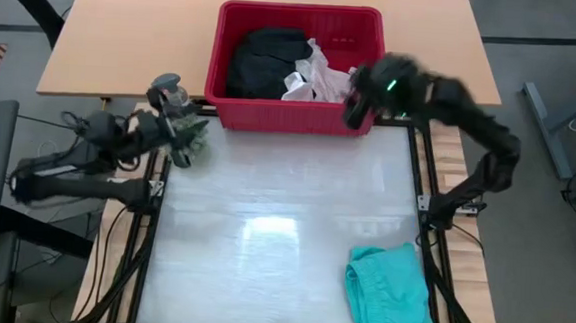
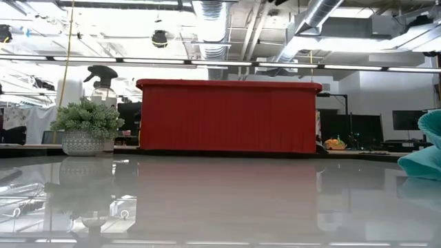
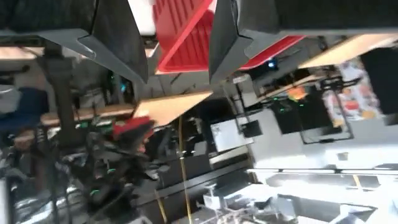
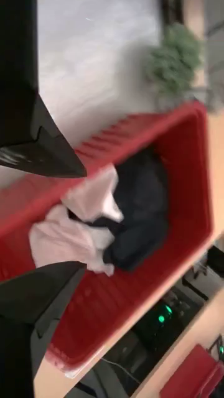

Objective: Fold Laundry from Bin
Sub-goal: Fold the black shorts

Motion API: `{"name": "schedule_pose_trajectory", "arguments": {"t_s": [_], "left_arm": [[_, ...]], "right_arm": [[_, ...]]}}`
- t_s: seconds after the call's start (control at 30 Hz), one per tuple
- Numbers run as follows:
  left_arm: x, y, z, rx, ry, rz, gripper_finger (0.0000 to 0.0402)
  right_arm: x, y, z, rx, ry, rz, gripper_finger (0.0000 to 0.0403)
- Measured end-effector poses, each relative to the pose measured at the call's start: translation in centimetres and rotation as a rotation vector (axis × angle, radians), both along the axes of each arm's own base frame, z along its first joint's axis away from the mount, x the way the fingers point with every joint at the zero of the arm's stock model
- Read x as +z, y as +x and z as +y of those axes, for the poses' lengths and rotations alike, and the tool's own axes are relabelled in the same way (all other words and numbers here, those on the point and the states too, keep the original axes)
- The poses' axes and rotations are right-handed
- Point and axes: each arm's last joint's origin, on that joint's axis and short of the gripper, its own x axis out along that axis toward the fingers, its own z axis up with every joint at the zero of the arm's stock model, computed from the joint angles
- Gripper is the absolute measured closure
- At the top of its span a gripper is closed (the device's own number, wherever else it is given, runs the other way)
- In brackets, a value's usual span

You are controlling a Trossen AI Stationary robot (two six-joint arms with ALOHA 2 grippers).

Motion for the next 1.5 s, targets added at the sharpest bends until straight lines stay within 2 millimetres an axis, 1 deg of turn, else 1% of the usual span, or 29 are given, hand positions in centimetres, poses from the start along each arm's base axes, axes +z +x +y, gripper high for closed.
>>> {"name": "schedule_pose_trajectory", "arguments": {"t_s": [0.07, 0.17, 0.23, 0.3, 0.4, 0.5, 0.57, 0.67, 0.77, 0.9, 0.97, 1.03, 1.13, 1.2, 1.33, 1.5], "left_arm": [[0.2, 0.3, 0.9, -0.031, -0.027, 0.048, 0.0242], [-0.2, 1.2, 2.5, -0.012, -0.042, 0.120, 0.0242], [-0.5, 1.9, 3.8, 0.044, -0.029, 0.147, 0.0242], [-0.6, 2.6, 5.2, 0.073, -0.015, 0.142, 0.0242], [-1.4, 3.5, 7.7, 0.047, -0.031, 0.168, 0.0242], [-2.9, 3.9, 10.4, -0.026, -0.113, 0.216, 0.0242], [-3.6, 3.9, 12.1, -0.065, -0.156, 0.218, 0.0242], [-4.3, 3.8, 14.1, -0.094, -0.221, 0.190, 0.0242], [-5.5, 4.0, 15.7, -0.080, -0.277, 0.204, 0.0242], [-6.3, 4.4, 17.1, -0.054, -0.273, 0.200, 0.0242], [-6.8, 4.8, 17.7, -0.053, -0.293, 0.195, 0.0242], [-7.3, 5.2, 18.2, -0.053, -0.300, 0.193, 0.0242], [-8.1, 5.6, 18.8, -0.054, -0.325, 0.210, 0.0242], [-8.8, 5.8, 19.1, -0.053, -0.351, 0.224, 0.0242], [-9.4, 6.1, 19.5, -0.053, -0.370, 0.236, 0.0242], [-9.5, 6.1, 19.6, -0.055, -0.385, 0.231, 0.0242]], "right_arm": [[0.6, -1.1, -1.8, -0.027, -0.005, -0.035, 0.0148], [0.6, -2.2, -4.5, -0.065, 0.010, -0.046, 0.0148], [0.1, -2.2, -6.3, -0.039, 0.038, -0.046, 0.0148], [-0.6, -1.9, -8.1, 0.025, 0.076, -0.039, 0.0148], [-2.0, -0.7, -11.2, 0.145, 0.120, -0.061, 0.0148], [-3.8, 1.0, -13.9, 0.252, 0.166, -0.087, 0.0148], [-5.0, 2.0, -15.5, 0.304, 0.164, -0.081, 0.0148], [-6.8, 3.6, -17.8, 0.313, 0.131, -0.074, 0.0148], [-8.9, 5.0, -19.9, 0.306, 0.125, -0.066, 0.0148], [-11.9, 6.7, -22.4, 0.295, 0.125, -0.059, 0.0148], [-13.3, 7.5, -23.4, 0.297, 0.122, -0.053, 0.0148], [-14.5, 7.9, -24.2, 0.292, 0.132, -0.039, 0.0148], [-15.8, 8.3, -24.8, 0.284, 0.155, -0.027, 0.0148], [-16.4, 8.5, -25.0, 0.277, 0.172, -0.024, 0.0148], [-17.5, 8.8, -25.4, 0.275, 0.190, -0.004, 0.0148], [-17.6, 9.3, -25.4, 0.290, 0.165, -0.010, 0.0148]]}}
